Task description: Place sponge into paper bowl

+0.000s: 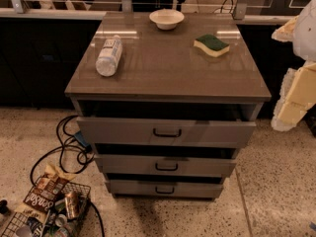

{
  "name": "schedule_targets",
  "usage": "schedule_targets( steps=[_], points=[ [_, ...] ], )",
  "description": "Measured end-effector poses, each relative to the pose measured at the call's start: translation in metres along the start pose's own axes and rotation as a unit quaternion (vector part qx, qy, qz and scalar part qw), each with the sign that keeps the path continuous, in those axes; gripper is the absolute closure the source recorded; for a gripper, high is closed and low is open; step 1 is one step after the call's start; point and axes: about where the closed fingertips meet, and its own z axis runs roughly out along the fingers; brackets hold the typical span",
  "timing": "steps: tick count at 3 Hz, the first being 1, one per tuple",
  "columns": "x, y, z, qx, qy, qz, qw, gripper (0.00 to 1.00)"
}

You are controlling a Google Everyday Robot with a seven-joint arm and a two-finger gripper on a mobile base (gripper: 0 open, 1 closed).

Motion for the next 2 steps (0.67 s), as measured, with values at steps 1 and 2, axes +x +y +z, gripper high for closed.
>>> schedule_targets(
  steps=[1,2],
  points=[
    [0.000,0.000,0.000,0.000,0.000,0.000,1.0000,0.00],
    [0.001,-0.018,0.011,0.008,-0.018,0.013,0.9997,0.00]
  ],
)
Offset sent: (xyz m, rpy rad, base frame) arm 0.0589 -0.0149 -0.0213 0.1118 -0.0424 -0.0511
